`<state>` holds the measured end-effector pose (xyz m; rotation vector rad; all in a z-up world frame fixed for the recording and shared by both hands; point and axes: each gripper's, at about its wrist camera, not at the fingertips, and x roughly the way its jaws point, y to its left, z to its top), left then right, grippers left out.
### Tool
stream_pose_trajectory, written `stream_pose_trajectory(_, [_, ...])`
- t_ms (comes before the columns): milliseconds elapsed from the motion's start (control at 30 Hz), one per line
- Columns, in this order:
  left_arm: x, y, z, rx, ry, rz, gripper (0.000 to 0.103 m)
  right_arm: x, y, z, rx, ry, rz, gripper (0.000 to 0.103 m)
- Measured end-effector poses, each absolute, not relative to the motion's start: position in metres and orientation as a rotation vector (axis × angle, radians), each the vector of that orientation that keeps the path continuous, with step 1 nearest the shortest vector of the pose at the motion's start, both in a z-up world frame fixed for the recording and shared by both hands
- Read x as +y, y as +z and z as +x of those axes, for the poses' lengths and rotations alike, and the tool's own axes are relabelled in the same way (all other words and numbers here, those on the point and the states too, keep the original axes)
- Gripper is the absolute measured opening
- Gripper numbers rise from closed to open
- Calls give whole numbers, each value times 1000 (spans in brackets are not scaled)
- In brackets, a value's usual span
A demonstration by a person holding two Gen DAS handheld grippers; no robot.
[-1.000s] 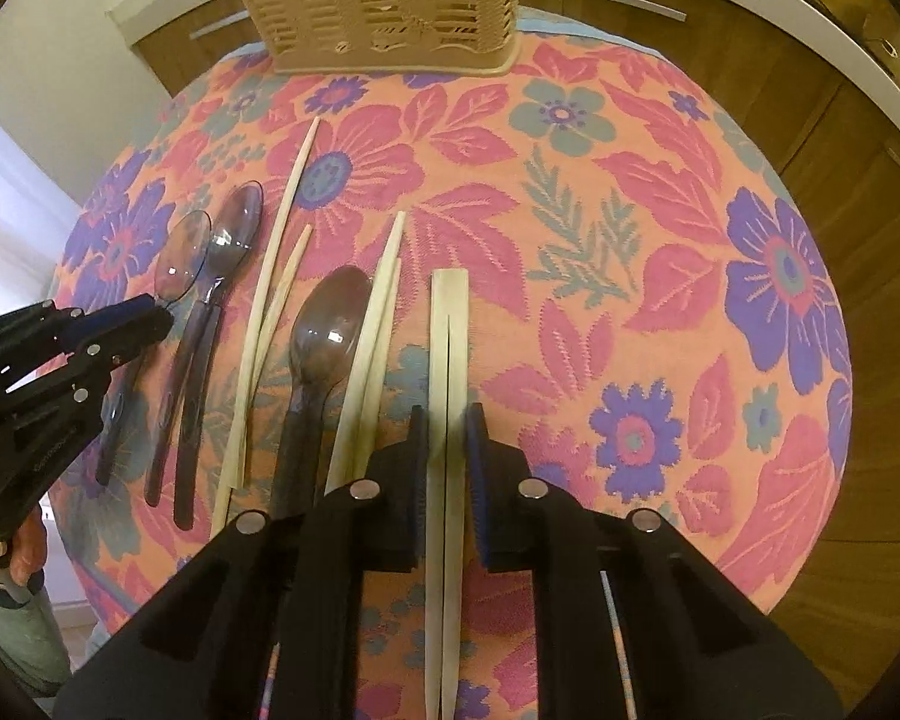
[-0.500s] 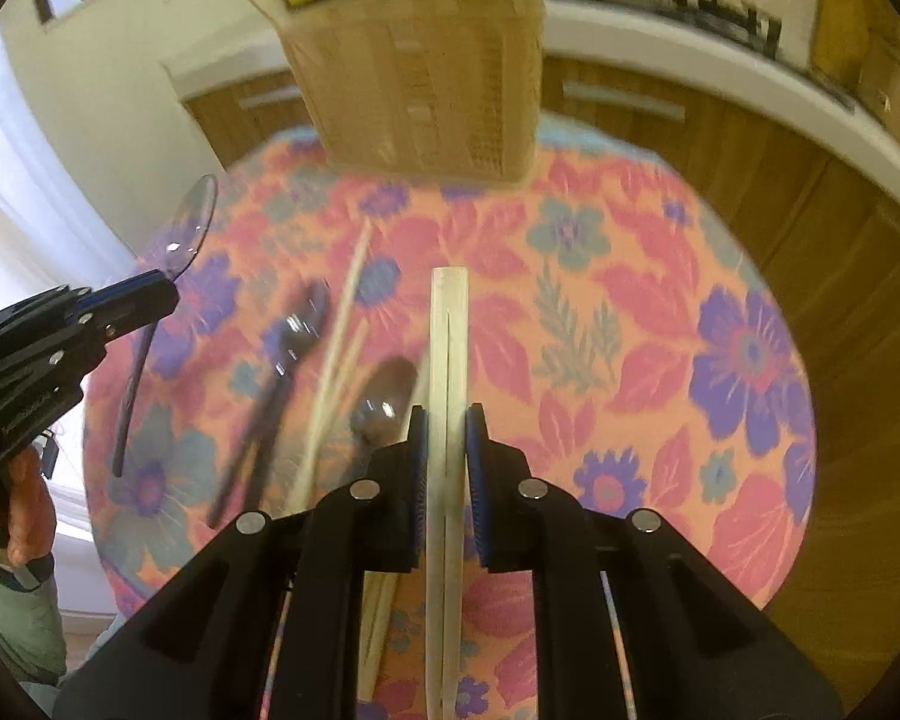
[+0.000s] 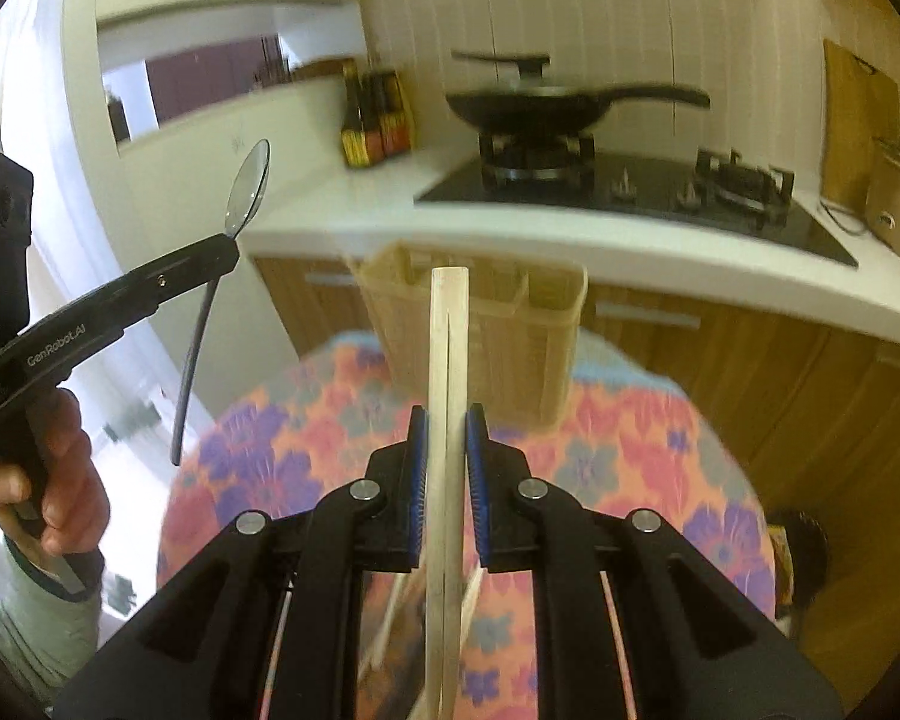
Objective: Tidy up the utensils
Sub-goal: 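Carry the chopsticks with the right tool while the left tool carries the spoon over the basket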
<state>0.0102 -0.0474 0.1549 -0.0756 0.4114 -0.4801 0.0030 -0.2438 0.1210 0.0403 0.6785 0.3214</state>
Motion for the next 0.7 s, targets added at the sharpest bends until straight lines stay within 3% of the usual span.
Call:
stream_pose_trajectory(367, [-59,191,85,269,-483,-104,10,-245,176,72,435,287,82,10])
stream_pose_trajectory(700, [-69,166,151,215,-427,-119,10,-245,183,127,204,182,68,10])
